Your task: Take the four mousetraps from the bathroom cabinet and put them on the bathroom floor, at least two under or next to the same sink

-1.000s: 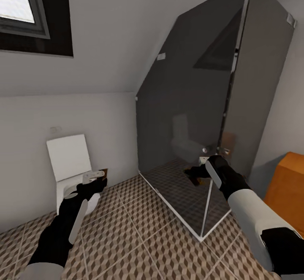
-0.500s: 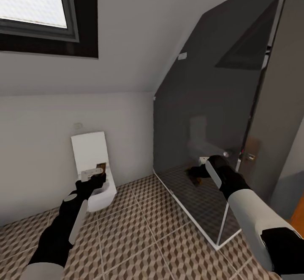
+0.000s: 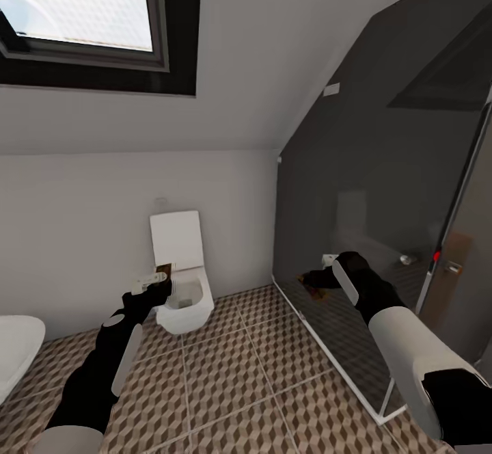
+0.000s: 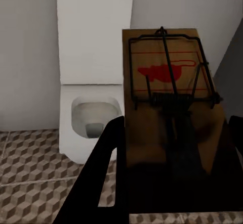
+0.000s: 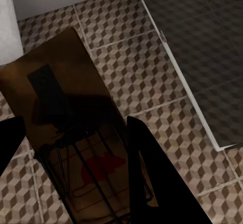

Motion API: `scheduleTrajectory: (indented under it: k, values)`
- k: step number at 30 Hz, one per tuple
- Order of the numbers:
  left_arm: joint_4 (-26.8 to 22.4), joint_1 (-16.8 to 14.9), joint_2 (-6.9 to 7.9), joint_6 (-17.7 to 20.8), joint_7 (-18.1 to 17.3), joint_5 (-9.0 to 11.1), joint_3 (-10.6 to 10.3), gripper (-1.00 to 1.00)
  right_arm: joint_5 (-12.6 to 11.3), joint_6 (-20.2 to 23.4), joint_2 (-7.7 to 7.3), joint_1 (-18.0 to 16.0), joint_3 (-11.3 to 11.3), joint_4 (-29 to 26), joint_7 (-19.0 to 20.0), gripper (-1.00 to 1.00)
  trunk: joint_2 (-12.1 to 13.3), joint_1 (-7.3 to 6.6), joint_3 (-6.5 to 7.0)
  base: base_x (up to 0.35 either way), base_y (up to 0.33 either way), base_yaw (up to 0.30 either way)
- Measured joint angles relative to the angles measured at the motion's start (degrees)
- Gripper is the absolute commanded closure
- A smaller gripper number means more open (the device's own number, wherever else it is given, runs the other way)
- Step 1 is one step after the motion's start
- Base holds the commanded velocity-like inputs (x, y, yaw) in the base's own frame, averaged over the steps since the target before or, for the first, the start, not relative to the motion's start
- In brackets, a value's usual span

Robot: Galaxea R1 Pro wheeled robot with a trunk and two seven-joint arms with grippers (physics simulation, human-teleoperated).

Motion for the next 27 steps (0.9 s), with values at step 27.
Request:
scheduleTrajectory:
  k: [27]
  values:
    - [5.8, 0.0, -0.13, 0.3, 0.0, 0.1, 0.0, 1.0, 2.9, -0.1, -0.01, 0.0, 0.0, 0.0, 0.0, 1.0, 0.0, -0.03, 0.0, 0.131, 0.0, 0.122]
